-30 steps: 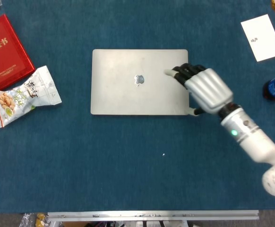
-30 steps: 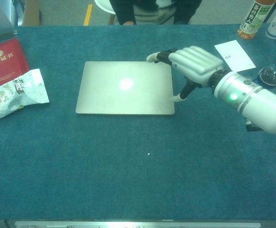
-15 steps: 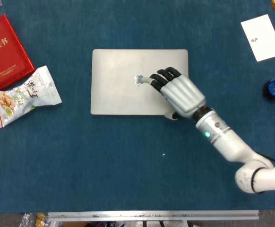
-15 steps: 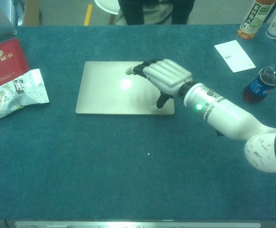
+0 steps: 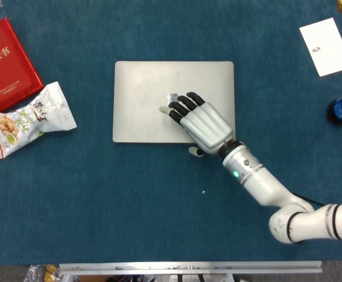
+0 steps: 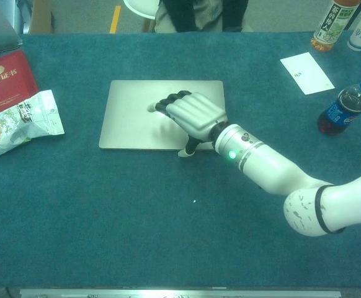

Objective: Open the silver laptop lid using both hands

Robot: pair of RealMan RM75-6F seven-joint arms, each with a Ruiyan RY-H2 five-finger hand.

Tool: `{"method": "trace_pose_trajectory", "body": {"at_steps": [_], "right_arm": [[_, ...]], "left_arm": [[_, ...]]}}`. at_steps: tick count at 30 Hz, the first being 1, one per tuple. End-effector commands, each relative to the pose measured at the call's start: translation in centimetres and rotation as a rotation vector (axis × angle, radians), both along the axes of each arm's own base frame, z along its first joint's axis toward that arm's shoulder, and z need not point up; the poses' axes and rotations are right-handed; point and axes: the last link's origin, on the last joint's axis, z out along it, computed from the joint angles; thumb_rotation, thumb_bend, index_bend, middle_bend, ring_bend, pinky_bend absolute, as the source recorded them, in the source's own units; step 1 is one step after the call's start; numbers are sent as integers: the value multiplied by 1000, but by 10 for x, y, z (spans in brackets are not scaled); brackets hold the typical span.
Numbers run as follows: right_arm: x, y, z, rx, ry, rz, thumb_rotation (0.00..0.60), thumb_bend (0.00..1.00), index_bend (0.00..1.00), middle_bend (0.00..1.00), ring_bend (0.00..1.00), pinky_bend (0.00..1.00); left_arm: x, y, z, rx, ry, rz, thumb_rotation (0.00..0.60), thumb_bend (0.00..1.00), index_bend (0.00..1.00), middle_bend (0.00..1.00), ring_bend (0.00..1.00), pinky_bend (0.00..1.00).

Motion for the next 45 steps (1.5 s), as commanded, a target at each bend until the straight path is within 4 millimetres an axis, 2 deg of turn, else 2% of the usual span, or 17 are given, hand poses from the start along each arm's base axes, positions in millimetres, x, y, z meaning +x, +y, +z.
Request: {"method": "trace_pose_trajectory", "body": {"at_steps": [1, 15, 25, 36, 41, 45], "right_arm": [[0, 0, -6, -1, 4, -3, 600, 0, 156, 196, 127, 129], [9, -2, -28, 5, 6, 0, 600, 15, 156, 196, 127, 129], [16, -7, -32, -2, -9, -3, 600, 93, 156, 195, 127, 129], [17, -10, -35, -8, 1, 1, 600, 95, 156, 195, 127, 129], [18, -11, -34, -10, -3, 3, 600, 199, 156, 195, 127, 129], [17, -11, -34, -13, 0, 8, 600, 228, 156, 195, 127, 129]], "left_arm": [[-1, 0, 1, 0, -1, 1, 600, 298, 340, 301, 259, 224], [-9, 0, 6, 6, -4, 10, 600, 298, 340, 301, 259, 224], [-12, 3, 6, 3, -3, 12, 600, 298, 340, 301, 259, 224], [-15, 5, 4, -1, -5, 17, 600, 298, 340, 301, 259, 224], [-15, 6, 4, -2, -2, 16, 600, 297, 340, 301, 259, 224], [-15, 6, 3, -3, -4, 16, 600, 298, 340, 301, 259, 224]]}}
